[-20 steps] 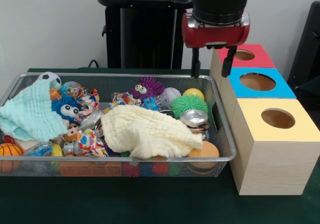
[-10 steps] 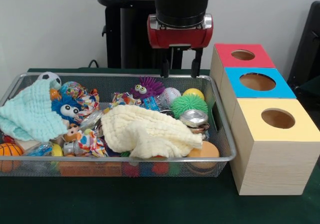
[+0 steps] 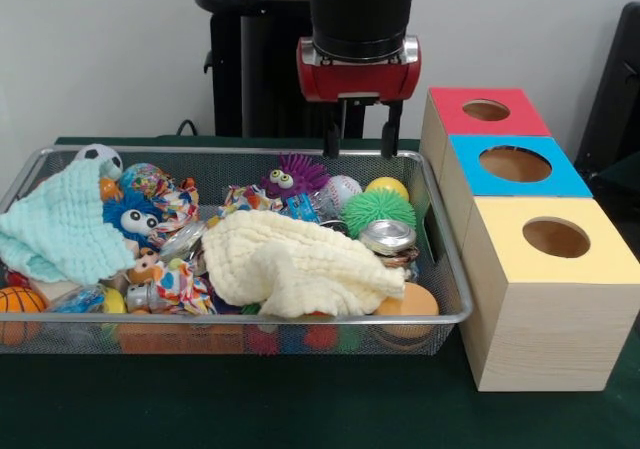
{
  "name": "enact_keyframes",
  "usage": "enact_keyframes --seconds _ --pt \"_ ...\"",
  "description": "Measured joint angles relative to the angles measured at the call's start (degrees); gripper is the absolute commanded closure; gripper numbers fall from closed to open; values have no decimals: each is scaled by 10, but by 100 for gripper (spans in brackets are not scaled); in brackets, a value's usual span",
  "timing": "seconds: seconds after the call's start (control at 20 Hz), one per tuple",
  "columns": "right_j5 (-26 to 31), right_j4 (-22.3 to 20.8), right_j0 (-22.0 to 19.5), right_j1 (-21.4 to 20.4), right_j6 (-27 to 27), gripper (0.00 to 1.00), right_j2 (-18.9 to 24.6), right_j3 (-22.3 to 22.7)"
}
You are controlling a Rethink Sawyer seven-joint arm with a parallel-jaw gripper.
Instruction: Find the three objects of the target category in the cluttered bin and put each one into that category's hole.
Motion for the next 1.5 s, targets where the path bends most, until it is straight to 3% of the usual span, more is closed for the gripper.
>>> enact_keyframes --seconds 0.45,1.5 --pt "-92 0 9 -16 0 0 0 67" --pt "-101 0 4 -4 0 0 1 84"
